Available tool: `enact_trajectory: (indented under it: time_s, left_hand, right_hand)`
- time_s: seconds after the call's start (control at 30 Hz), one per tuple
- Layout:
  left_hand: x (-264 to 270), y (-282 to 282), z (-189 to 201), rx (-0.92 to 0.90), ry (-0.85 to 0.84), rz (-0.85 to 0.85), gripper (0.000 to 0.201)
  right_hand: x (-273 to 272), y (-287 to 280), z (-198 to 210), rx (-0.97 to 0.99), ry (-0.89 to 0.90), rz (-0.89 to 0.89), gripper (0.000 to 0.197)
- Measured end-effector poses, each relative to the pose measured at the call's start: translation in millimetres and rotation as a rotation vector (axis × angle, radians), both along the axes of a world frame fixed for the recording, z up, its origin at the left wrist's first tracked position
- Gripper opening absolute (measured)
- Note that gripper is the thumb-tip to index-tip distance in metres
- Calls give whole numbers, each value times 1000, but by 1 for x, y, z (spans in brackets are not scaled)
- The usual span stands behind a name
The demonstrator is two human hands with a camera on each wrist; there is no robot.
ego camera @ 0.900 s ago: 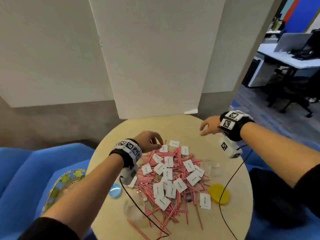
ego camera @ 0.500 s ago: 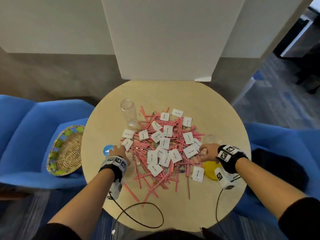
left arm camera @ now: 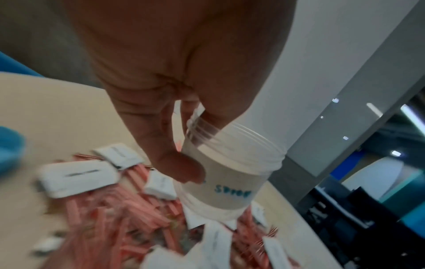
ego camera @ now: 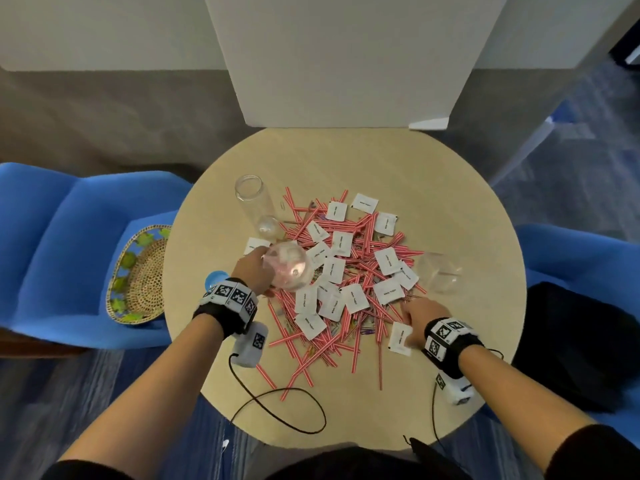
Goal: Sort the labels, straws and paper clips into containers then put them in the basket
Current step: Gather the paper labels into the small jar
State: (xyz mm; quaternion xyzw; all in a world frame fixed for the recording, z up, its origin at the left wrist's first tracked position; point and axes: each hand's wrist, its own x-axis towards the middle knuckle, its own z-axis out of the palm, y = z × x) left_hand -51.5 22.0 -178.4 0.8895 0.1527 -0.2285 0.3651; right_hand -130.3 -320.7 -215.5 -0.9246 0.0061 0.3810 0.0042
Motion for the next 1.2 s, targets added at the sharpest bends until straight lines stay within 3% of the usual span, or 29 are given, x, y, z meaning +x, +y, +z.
enact_trajectory:
  time_s: [0.17, 0.3, 0.43, 0.57, 0.77, 0.97, 1.07, 1.2]
  left_hand:
    - [67, -52, 14, -189, -17, 98, 41]
    - [123, -73, 12, -161, -115, 180, 41]
    - [157, -83, 5, -106, -115, 233, 46]
    - [185, -89, -13, -89, -76, 366, 56]
    - [201, -91, -29, 1, 83, 424, 61]
    - [192, -89, -33, -249, 1, 627, 71]
    - [163, -94, -29, -237, -46, 503, 51]
    - [138, -108, -36, -25, 7, 12, 39]
  right_hand:
    - [8, -9, -10, 94, 55, -65, 24]
    - [32, -25, -6, 329, 56, -196, 21]
    - [65, -35, 6, 530, -99, -346, 20]
    - [94, -32, 7, 550, -151, -317, 9]
    - [106, -18, 0, 496, -154, -267, 13]
    - [123, -17, -7, 422, -306, -261, 22]
    - [124, -12, -14, 408, -322, -215, 21]
    - [116, -7, -26, 408, -303, -195, 21]
